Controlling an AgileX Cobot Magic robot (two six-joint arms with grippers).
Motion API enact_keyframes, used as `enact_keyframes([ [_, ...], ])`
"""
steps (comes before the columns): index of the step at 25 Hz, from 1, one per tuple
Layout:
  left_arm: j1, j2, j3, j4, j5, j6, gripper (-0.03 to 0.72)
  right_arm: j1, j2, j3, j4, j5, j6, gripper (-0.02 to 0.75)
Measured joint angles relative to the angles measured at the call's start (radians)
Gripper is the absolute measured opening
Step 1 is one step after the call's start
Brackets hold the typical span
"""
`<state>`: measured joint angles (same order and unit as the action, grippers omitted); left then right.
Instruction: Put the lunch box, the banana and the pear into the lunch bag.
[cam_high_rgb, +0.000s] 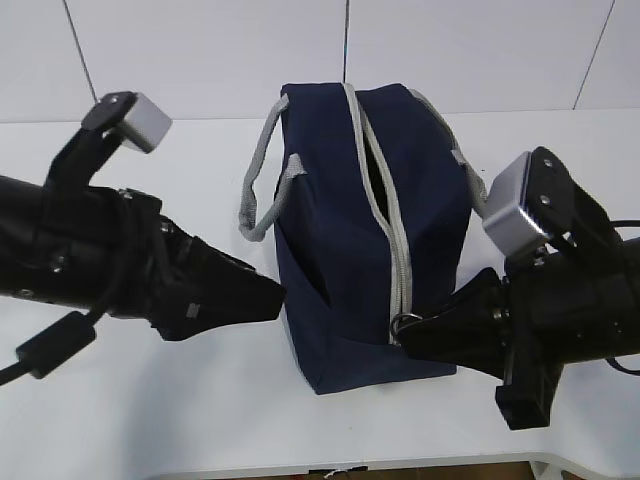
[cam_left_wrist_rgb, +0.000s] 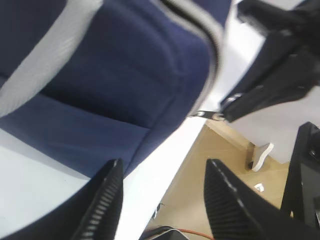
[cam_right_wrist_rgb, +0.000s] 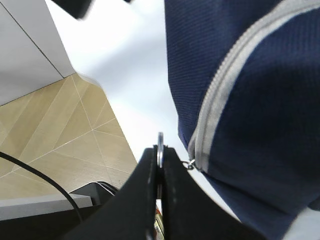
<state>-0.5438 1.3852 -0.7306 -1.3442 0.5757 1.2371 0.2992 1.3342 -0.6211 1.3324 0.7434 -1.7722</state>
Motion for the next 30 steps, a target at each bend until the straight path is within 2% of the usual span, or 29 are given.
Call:
enact_keyframes([
  [3,0.000,0.061,0.000,-0.093,-0.006,0.063,0.377,0.000,0.000,0.000,0.000,0.000,0.000,0.018],
  [7,0.000,0.114,0.000,-0.254,-0.005,0.202,0.377,0.000,0.000,0.000,0.000,0.002,0.002,0.018],
  [9,0.000,0.132,0.000,-0.298,0.008,0.265,0.377,0.000,0.000,0.000,0.000,0.003,0.002,0.018],
  [18,0.000,0.149,0.000,-0.343,0.016,0.418,0.377,0.000,0.000,0.000,0.000,0.015,0.002,0.018],
  [24,-0.002,0.159,0.000,-0.431,0.016,0.554,0.377,0.000,0.000,0.000,-0.002,0.023,0.002,0.018],
  [30,-0.057,0.171,0.000,-0.443,0.007,0.640,0.377,0.000,0.000,0.000,-0.002,0.066,0.002,0.018],
])
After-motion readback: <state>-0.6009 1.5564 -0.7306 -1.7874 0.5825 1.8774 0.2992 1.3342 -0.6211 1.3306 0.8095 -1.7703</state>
